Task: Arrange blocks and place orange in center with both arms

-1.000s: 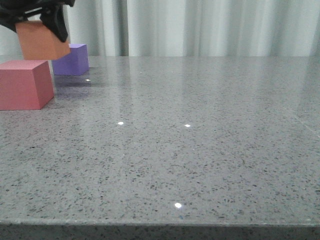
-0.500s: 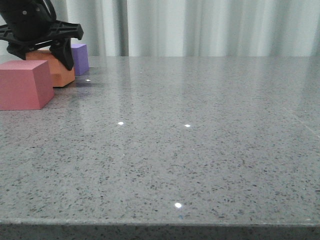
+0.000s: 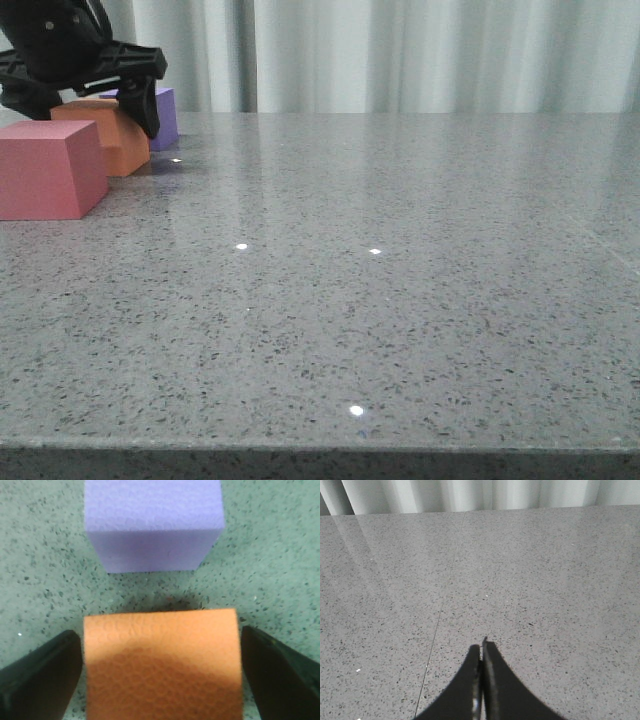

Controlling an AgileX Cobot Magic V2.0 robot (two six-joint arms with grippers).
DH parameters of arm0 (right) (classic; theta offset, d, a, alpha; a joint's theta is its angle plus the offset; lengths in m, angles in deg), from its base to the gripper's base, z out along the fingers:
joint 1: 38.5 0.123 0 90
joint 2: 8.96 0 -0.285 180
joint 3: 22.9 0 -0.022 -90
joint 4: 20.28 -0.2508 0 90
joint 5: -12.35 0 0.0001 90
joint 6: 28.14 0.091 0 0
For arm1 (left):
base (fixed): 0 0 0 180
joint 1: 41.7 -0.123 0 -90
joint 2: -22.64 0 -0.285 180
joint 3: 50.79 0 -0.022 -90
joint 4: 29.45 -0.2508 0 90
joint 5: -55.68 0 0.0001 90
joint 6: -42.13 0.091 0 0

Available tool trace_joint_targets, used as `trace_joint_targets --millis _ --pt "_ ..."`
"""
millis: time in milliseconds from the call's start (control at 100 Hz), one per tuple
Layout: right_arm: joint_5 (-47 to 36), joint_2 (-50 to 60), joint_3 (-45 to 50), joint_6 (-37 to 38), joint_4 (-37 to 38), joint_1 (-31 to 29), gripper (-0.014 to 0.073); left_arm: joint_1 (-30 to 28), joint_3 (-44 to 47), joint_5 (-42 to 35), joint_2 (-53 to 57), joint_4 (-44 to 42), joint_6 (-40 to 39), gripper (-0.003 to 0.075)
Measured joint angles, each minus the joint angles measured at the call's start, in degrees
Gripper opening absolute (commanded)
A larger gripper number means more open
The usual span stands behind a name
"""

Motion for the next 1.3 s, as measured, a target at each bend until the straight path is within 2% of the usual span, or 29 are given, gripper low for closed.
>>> trace_joint_targets --millis 260,400,720,990,1200,1300 --pt "0.0 0.0 0.0 0.0 0.0 0.0 -0.0069 0.0 0.5 0.4 11.6 0.2 0.0 0.0619" --pt "0.0 0.0 0.0 0.0 0.0 0.0 -0.0069 0.0 4.5 -1.4 19.9 0.2 0.0 0.0619" --pt "0.0 0.0 0.0 0.0 0.0 0.0 -0.0069 -0.6 25.9 -9.9 41.2 -1.8 0.0 0.0619" --pt "0.0 0.0 0.0 0.0 0.0 0.0 -0.0069 -7.3 42.7 -13.1 58.4 -2.2 -1.5 0.0619" --pt "0.0 0.0 0.0 0.0 0.0 0.0 -0.0069 -8.0 50.8 -14.9 71.0 -1.3 -1.5 0.0615" --pt "0.0 0.0 0.0 0.0 0.0 0.0 -0.0069 -8.0 52.3 -15.1 75.8 -1.3 -1.5 0.0554"
